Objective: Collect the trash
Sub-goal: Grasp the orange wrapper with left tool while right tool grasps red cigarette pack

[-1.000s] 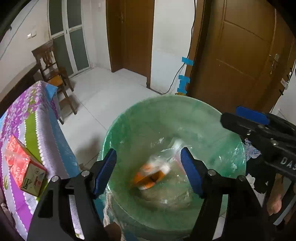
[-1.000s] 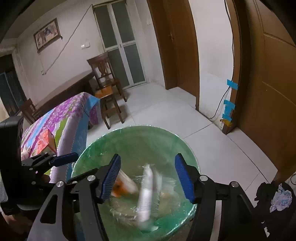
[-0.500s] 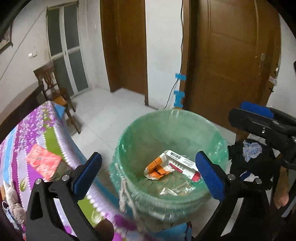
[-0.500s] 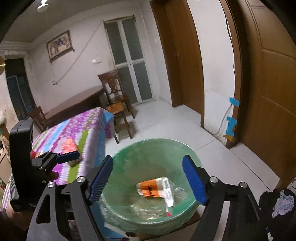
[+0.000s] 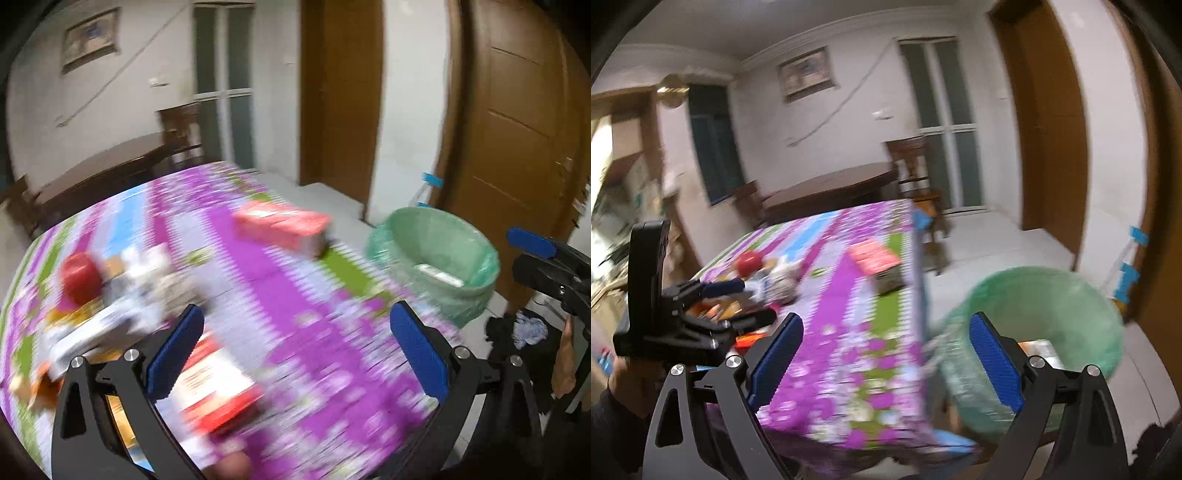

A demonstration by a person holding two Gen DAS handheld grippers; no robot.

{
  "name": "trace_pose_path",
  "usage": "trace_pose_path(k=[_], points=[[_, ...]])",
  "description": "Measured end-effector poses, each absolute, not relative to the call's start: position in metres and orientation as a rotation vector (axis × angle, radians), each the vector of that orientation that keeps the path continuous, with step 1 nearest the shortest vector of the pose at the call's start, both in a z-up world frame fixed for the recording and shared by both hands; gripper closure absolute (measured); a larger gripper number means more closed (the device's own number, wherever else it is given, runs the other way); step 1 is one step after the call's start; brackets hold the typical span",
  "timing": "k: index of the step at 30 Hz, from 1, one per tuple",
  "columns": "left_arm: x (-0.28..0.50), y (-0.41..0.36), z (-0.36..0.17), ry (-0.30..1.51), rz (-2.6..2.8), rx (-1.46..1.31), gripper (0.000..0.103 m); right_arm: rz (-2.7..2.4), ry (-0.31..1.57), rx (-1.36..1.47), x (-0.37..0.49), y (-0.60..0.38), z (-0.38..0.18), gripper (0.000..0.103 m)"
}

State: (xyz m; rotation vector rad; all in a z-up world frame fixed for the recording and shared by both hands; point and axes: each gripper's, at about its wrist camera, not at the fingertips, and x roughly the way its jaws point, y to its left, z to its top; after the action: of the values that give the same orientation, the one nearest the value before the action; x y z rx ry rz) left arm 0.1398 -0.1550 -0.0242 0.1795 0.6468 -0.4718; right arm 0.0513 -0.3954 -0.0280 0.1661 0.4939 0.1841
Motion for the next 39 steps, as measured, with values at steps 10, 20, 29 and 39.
trace_pose_path(k=[10,20,29,39], points=[[0.146,0.015,-0.025,0.691,-0.164,0.078,0.015,0.392,0.562,0.124,0.065,-0.287,-0.037,0.012],[0.185,0.064,-0.046,0.798,-0.113,0.144,0.051,0.533,0.668,0.106,0.104,-0.213,-0.057,0.013],[0.199,0.071,-0.076,0.862,-0.118,0.179,0.06,0.515,0.76,0.072,0.139,-0.187,-0.084,0.023],[0.204,0.07,-0.08,0.867,-0.144,0.166,0.064,0.427,0.802,-0.02,0.173,-0.16,-0.099,0.028]])
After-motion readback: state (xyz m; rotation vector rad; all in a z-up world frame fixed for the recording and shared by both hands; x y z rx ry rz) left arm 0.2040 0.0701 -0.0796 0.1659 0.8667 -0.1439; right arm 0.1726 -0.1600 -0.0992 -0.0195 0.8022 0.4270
